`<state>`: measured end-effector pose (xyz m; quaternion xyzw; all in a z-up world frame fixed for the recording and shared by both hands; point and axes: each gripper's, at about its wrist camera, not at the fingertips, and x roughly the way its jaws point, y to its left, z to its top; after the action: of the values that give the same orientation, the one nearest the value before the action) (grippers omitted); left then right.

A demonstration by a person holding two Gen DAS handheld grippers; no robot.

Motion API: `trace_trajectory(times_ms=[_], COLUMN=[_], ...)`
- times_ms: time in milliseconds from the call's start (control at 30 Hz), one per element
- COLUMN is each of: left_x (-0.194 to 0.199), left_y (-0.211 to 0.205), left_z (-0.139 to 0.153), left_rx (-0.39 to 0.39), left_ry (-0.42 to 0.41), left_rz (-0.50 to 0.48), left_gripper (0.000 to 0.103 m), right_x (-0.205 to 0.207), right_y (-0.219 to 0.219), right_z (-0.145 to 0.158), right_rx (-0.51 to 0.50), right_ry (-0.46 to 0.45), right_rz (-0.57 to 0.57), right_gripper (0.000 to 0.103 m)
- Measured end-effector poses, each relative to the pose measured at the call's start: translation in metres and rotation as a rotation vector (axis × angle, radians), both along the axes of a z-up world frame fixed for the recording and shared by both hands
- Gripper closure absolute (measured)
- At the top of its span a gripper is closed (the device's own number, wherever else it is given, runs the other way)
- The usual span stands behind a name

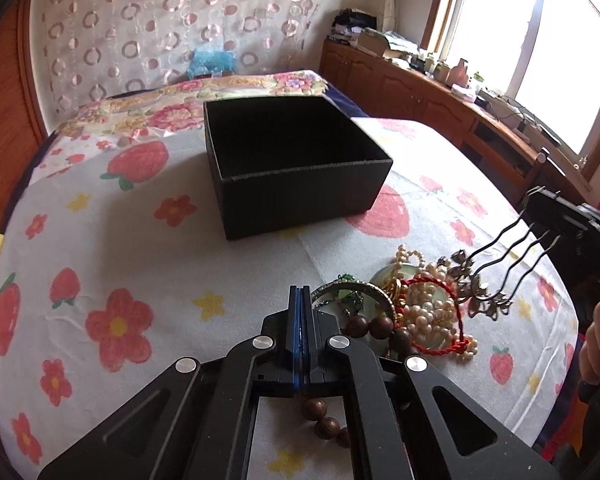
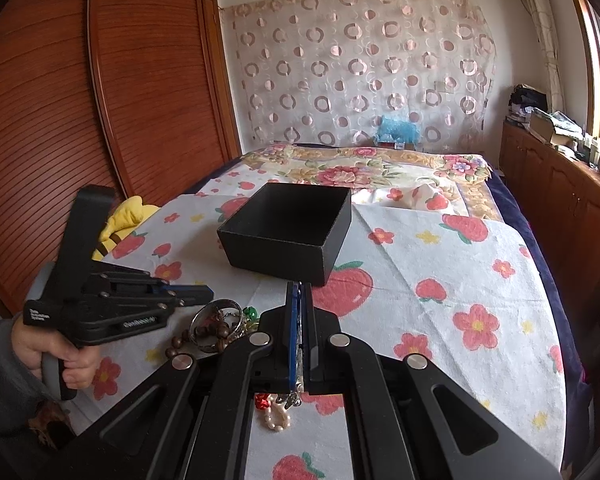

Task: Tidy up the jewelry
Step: 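Close the left gripper on the silver bangle while the right gripper holds the charm, then carry the silver bangle with the left gripper over the black box while the right carries the charm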

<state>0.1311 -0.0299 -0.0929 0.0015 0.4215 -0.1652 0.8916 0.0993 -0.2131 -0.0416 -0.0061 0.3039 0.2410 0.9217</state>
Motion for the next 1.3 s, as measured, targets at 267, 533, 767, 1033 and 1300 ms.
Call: trace_trajectory(times_ms=[267,533,767,1033,1300], left_x=[-0.008,0.001,0.003,0.005,-0.020], left_y=[0.003,0.001,0.000,-0.006,-0.009], left_z=[0.017,-0.004,-0.006,-0.015,0.011], left_rx=[0.023,0.012,0.006,0.027,0.082], left_ry=[-0.047,0.042,0.066,0.082,-0.025], left_rz=[0.011,-0.019,-0.034,-0.054,-0.040], left_gripper=[0.103,0.102,0.099,0.098,0.099], right_x=[0.000,0.000,0.000,0.002,0.002], right_y=[-0.001,0.000,0.003,0.006,0.006], right_z=[-0.004,-0.006,-0.007,-0.008,-0.008], right_rx=[-0.001,-0.001,0.001,-0.001,-0.001], right_ry=[0.002,0.006,0.006,0.008,0.008], right_rz=[0.001,0.002,-0.001,0.000,0.000], right_gripper=[0.101,0.100,0.101,0.101,0.101])
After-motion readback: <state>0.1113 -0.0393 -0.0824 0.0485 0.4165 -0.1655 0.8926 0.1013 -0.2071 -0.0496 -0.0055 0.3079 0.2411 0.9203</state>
